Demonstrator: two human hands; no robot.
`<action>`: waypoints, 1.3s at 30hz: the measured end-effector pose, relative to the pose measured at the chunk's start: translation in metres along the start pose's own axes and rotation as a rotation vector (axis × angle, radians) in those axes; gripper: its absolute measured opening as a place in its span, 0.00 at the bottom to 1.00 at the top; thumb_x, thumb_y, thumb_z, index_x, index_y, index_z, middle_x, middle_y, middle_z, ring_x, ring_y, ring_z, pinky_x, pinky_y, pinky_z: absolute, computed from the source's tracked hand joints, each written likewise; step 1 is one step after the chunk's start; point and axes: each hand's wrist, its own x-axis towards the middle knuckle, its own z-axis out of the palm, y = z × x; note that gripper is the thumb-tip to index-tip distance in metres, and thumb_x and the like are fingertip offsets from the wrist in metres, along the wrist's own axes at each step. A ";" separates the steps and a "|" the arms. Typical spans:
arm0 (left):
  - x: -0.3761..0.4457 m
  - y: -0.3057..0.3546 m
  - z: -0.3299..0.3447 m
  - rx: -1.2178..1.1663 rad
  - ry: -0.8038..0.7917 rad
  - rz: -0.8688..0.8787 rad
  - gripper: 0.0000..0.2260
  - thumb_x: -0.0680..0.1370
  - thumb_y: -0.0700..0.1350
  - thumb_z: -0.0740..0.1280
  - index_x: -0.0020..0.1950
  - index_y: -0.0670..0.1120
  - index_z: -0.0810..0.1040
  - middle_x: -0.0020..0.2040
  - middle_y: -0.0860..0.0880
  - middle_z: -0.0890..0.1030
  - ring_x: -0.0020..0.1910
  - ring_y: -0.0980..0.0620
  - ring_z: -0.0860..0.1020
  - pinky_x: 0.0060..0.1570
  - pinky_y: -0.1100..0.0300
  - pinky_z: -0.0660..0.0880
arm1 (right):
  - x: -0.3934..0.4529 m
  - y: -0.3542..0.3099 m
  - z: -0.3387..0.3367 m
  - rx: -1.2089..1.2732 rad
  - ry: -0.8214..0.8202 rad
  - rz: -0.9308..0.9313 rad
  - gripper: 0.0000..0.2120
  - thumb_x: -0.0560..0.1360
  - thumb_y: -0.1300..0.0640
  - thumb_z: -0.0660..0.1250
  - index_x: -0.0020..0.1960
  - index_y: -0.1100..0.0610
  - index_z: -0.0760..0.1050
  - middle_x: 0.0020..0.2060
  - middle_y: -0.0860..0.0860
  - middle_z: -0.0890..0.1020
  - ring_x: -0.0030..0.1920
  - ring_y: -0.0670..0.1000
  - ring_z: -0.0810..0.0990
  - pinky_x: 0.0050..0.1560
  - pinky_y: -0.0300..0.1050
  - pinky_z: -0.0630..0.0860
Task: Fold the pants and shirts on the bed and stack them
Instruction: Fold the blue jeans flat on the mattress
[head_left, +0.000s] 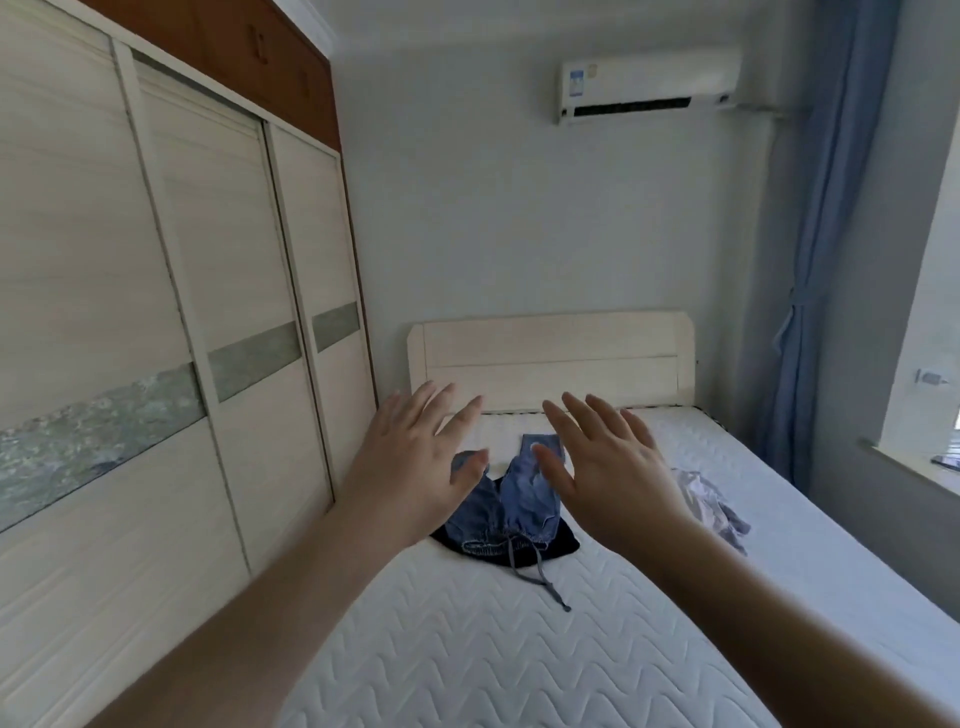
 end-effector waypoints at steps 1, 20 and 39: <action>0.001 0.001 0.012 -0.002 -0.016 -0.003 0.31 0.78 0.65 0.35 0.80 0.57 0.45 0.80 0.51 0.50 0.79 0.51 0.45 0.76 0.51 0.41 | 0.001 0.005 0.010 0.011 -0.016 -0.001 0.30 0.81 0.37 0.40 0.80 0.47 0.49 0.80 0.47 0.53 0.79 0.49 0.48 0.78 0.50 0.44; 0.003 -0.059 0.237 -0.080 -0.289 0.061 0.31 0.79 0.63 0.38 0.80 0.54 0.50 0.80 0.47 0.53 0.79 0.48 0.48 0.76 0.48 0.43 | 0.041 0.033 0.219 -0.064 -0.320 0.065 0.31 0.80 0.36 0.40 0.80 0.46 0.48 0.80 0.47 0.53 0.79 0.49 0.48 0.77 0.50 0.44; 0.102 -0.044 0.389 -0.135 -0.375 0.067 0.29 0.80 0.59 0.47 0.79 0.47 0.59 0.78 0.44 0.60 0.78 0.45 0.56 0.76 0.46 0.54 | 0.105 0.129 0.350 -0.022 -0.485 0.153 0.31 0.80 0.36 0.40 0.80 0.46 0.45 0.80 0.48 0.48 0.80 0.52 0.46 0.78 0.52 0.44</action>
